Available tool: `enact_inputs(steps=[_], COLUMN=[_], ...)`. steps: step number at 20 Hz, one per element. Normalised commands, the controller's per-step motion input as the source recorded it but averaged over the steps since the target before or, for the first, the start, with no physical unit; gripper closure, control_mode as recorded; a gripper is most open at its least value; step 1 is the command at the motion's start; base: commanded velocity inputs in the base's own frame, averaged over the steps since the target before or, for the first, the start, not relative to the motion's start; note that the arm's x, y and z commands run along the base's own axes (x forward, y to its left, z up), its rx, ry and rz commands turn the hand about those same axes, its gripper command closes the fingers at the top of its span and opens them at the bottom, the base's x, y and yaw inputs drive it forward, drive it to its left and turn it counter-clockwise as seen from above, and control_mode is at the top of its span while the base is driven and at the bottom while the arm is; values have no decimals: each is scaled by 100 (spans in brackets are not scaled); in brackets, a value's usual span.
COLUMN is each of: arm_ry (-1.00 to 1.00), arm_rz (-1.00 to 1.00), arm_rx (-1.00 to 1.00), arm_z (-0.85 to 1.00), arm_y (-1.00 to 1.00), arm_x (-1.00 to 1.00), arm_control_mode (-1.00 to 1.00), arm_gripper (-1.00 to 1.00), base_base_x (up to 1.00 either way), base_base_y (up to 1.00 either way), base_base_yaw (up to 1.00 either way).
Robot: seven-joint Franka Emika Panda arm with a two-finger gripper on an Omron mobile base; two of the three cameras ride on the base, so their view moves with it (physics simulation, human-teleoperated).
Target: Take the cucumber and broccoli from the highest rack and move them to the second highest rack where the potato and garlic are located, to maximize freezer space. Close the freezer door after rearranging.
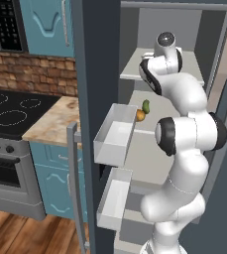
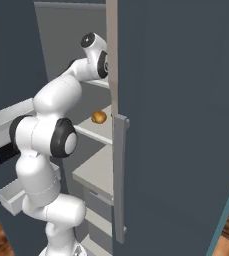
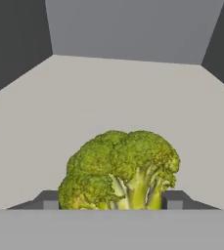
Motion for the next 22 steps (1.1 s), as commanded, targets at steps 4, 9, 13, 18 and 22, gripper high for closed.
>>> enact_inputs(steps=[4,9,13,18,22], arm_ry=[0,-10,-32,-29,-9], arm_rz=[6,6,2,0,0], arm_rx=[0,0,0,0,0], arm_z=[-22,-16,-2,0,21], arm_y=[-2,0,5,18,28], arm_x=[3,-11,-37,-57,-69], arm_control_mode=[-100,-100,-100,-100,-100], arm_gripper=[100,100,100,100,100], base_base_x=[0,0,0,0,0], base_base_y=[0,0,0,0,0], base_base_yaw=[0,0,0,0,0])
